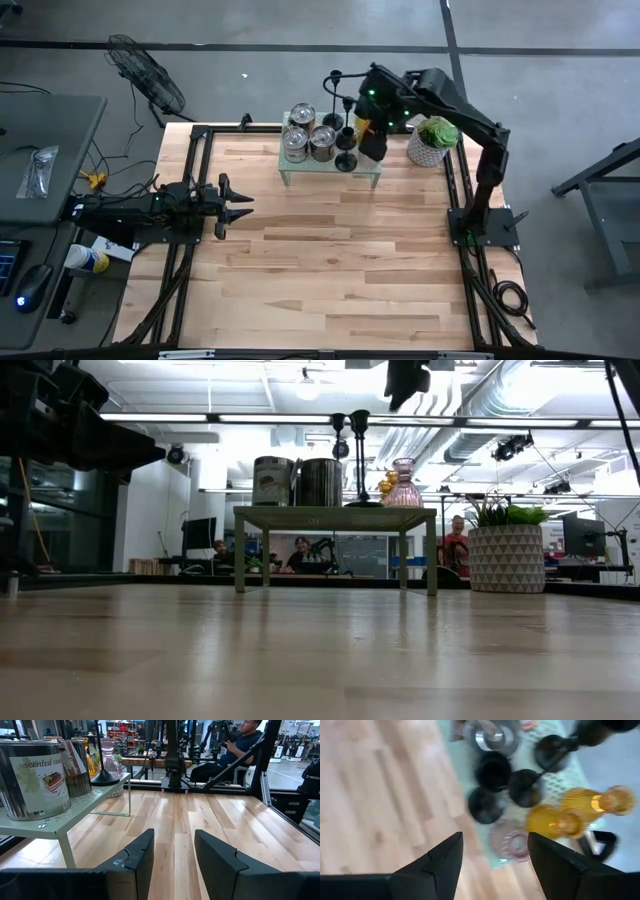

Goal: Pick & Place candle stick holders
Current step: Put the black candle holder on the shelf

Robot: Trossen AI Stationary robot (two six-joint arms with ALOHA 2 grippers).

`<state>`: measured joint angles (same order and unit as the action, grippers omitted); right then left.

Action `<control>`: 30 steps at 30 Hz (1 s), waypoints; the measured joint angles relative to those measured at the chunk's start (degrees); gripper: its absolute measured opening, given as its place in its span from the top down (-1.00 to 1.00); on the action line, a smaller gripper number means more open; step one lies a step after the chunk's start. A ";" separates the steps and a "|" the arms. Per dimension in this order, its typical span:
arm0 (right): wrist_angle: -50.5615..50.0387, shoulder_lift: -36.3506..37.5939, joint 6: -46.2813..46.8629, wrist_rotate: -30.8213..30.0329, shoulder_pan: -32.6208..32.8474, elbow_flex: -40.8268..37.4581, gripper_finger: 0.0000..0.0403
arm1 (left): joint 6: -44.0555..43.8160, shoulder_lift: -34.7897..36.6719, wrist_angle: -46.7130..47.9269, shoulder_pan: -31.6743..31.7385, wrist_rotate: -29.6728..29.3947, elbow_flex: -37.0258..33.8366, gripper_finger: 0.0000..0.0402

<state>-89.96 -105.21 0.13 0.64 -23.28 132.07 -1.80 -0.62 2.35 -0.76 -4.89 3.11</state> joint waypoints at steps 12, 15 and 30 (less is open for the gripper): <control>5.57 12.87 1.65 -2.28 6.67 -21.67 0.55 | 0.00 0.00 0.64 -0.02 -0.04 0.02 0.31; 13.66 17.99 1.80 -2.30 9.10 -32.13 0.86 | 0.00 0.00 0.67 0.00 -0.04 0.02 0.31; 74.61 28.03 18.21 -19.91 18.52 -78.49 0.98 | 0.00 0.01 0.74 -0.01 -0.06 0.04 0.31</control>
<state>-15.35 -77.19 18.34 -19.27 -4.76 53.58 -1.80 -0.61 3.09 -0.77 -4.95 3.16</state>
